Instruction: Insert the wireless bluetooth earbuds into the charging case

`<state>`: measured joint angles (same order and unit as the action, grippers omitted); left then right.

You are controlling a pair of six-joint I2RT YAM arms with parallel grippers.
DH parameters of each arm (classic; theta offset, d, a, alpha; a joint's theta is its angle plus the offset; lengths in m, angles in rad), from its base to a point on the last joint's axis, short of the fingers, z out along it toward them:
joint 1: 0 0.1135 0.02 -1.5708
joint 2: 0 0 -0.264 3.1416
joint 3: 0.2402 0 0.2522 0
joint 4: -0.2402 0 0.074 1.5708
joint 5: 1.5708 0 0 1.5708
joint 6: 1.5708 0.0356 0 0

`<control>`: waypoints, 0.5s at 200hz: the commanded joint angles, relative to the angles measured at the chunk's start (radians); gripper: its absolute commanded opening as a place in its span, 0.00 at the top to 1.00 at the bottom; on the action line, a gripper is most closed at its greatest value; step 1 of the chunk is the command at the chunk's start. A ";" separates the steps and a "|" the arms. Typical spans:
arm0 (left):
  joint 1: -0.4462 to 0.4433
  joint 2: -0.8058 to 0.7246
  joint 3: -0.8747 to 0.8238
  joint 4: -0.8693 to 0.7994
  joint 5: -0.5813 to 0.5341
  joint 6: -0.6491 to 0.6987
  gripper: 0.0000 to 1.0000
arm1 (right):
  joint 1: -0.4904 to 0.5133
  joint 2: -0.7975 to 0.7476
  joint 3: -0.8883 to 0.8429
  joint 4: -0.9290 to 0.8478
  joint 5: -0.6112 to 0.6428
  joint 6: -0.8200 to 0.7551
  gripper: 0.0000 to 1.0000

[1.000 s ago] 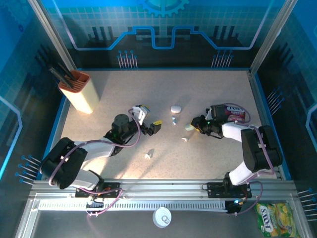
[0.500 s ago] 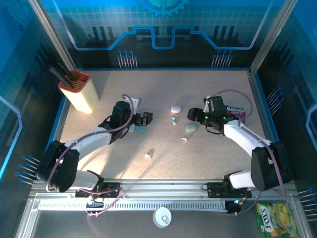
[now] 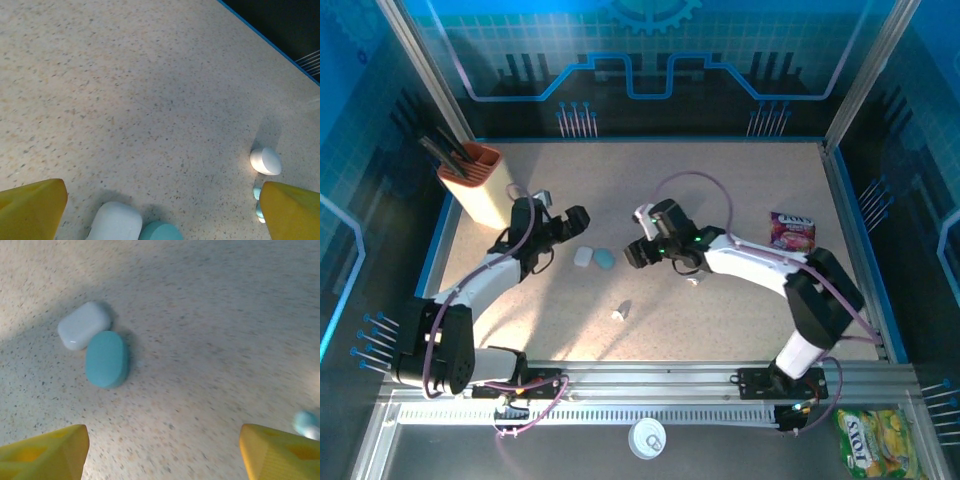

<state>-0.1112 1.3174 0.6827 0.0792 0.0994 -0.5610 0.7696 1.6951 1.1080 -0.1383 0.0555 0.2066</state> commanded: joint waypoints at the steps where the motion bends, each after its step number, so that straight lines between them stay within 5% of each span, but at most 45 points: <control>1: 0.030 -0.037 -0.021 -0.076 0.043 -0.050 0.01 | 0.053 0.104 0.097 0.002 0.011 -0.051 0.21; 100: 0.073 -0.093 -0.061 -0.129 0.023 -0.018 0.01 | 0.139 0.415 0.376 -0.122 0.044 -0.089 0.25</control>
<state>-0.0532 1.2545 0.6365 -0.0170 0.1204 -0.5968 0.9051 2.0796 1.4467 -0.2108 0.0799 0.1284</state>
